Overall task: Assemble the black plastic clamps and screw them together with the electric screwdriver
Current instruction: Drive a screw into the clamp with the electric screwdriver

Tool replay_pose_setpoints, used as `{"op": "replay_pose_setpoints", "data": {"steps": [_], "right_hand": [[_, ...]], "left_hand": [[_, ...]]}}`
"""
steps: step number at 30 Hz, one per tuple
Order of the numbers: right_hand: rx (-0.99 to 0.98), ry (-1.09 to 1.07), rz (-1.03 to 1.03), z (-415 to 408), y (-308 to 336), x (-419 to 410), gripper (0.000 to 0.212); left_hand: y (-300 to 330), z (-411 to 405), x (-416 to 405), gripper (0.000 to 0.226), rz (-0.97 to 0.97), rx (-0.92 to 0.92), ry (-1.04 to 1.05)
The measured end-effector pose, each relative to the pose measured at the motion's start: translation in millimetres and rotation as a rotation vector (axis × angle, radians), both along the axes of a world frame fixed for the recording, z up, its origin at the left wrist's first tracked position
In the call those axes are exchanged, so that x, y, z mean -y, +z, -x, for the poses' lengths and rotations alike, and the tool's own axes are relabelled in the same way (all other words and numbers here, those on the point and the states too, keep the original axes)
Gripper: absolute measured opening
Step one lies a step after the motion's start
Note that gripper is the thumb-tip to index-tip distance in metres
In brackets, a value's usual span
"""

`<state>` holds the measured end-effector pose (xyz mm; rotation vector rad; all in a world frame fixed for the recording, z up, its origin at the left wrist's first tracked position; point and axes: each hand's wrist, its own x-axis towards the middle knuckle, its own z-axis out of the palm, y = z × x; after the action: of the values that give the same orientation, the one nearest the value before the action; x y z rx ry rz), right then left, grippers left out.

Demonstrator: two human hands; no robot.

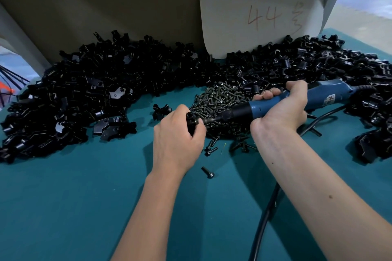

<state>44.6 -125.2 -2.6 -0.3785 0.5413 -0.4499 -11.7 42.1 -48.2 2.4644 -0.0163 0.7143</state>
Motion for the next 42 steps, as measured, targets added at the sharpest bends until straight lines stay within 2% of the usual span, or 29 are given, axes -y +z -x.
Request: {"op": "replay_pose_setpoints", "data": {"steps": [5,14,42], "right_hand": [[0.008,0.000,0.002,2,-2,-6,0.016],[0.023,0.041,-0.005,4,-6,-13,0.024],[0.105,0.088,0.030,5,0,-17,0.026]], "left_hand": [[0,1,-2,0.030,0.057,0.025,0.015],[-1,0,-7,0.037,0.080,0.021,0.037],[-2,1,-8,0.038,0.097,0.062,0.049]]}}
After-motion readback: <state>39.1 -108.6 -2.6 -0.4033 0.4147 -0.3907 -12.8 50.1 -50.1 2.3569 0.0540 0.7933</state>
